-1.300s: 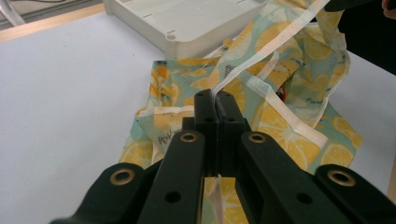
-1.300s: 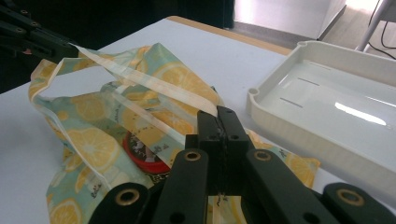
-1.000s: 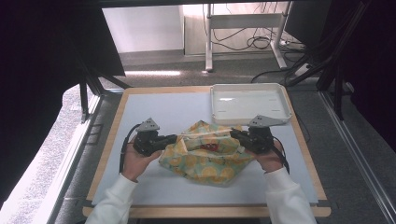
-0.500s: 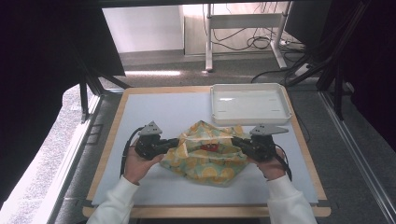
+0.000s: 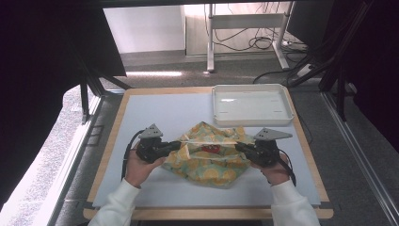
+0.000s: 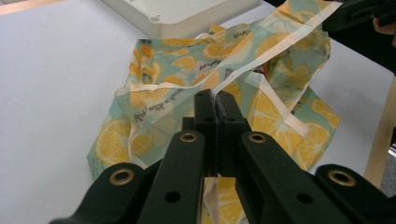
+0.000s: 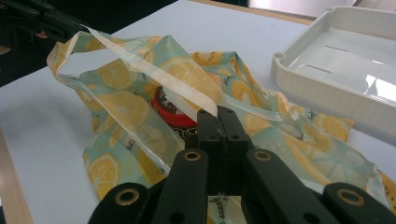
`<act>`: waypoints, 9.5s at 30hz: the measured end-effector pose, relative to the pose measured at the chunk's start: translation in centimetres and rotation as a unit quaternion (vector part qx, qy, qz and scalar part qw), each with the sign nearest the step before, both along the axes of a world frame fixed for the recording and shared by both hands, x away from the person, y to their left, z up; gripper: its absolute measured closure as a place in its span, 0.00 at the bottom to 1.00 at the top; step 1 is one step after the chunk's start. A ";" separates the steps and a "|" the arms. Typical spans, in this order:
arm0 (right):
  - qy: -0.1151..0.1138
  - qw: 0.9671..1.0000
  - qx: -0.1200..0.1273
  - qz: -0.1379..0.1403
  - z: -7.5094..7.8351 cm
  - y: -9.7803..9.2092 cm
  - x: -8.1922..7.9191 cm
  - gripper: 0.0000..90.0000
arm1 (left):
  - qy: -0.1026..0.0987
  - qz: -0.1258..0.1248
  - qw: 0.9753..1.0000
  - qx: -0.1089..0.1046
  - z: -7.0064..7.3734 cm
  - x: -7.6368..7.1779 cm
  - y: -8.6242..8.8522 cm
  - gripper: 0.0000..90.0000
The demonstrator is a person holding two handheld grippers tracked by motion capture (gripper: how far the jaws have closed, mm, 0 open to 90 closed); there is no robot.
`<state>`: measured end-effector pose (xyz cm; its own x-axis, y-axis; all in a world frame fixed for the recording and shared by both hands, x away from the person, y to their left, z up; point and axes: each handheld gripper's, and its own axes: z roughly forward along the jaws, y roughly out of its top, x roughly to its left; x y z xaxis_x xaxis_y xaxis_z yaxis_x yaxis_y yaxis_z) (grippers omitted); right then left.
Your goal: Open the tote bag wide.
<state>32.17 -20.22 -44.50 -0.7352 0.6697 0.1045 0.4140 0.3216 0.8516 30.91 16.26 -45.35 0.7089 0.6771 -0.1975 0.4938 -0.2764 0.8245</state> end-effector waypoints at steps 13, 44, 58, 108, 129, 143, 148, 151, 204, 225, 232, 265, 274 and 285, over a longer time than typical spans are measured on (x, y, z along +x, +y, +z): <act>0.012 1.000 0.004 0.017 -0.6 -1.3 -1.9 0.98 | 0.000 -0.024 1.000 -0.006 0.2 -2.1 -1.0 1.00; 0.088 0.992 -0.093 0.019 -6.2 -1.1 -2.5 0.98 | 0.092 -0.044 0.994 0.026 -6.5 -2.7 -1.6 0.98; 0.068 0.994 -0.081 0.026 -5.6 -1.2 -2.7 0.67 | 0.093 -0.046 0.994 0.026 -6.1 -2.5 -1.1 0.78; -0.005 1.000 -0.027 -0.010 2.2 3.3 1.9 0.80 | 0.035 -0.023 0.999 0.005 0.0 0.7 -1.9 1.00; 0.027 0.999 -0.046 0.014 -0.4 3.7 1.5 0.99 | 0.048 -0.045 0.997 0.039 -2.0 0.9 -4.0 1.00; 0.062 0.994 -0.086 0.019 -3.2 4.3 1.7 0.99 | 0.059 -0.032 0.997 0.047 -2.7 3.4 -4.5 1.00; 0.069 0.993 -0.097 0.018 -4.1 4.3 2.0 0.99 | 0.060 -0.029 0.996 0.051 -2.7 4.0 -5.0 1.00; 0.074 0.992 -0.101 0.019 -4.5 4.2 2.2 0.99 | 0.062 -0.029 0.996 0.050 -2.7 4.5 -5.1 1.00; 0.099 0.985 -0.129 0.048 -6.9 4.0 1.7 0.99 | 0.158 0.032 0.986 0.050 -7.5 12.7 -5.8 1.00; 0.031 0.998 -0.037 0.043 -2.2 2.4 0.8 0.99 | 0.085 -0.020 0.996 -0.017 -1.5 6.4 -3.0 1.00; 0.024 0.999 -0.019 0.044 -1.4 2.2 0.8 0.99 | 0.083 -0.032 0.996 -0.024 -1.9 4.7 -2.9 1.00; 0.004 1.000 -0.021 0.019 -0.4 4.8 5.4 0.99 | 0.118 -0.046 0.992 0.012 -5.2 3.8 -3.7 1.00; 0.024 0.999 -0.034 0.008 -2.1 5.9 8.0 0.99 | 0.128 -0.048 0.991 0.017 -5.8 3.8 -3.9 1.00; 0.055 0.997 -0.043 -0.042 -4.6 4.5 10.1 0.99 | 0.145 -0.060 0.987 0.020 -6.7 3.6 -4.3 1.00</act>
<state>42.30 -15.72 -49.09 -0.6630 0.7388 0.1207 0.5321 0.3517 0.7702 34.52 12.00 -52.01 0.7012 0.6037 -0.3793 0.6701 -0.3763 0.6398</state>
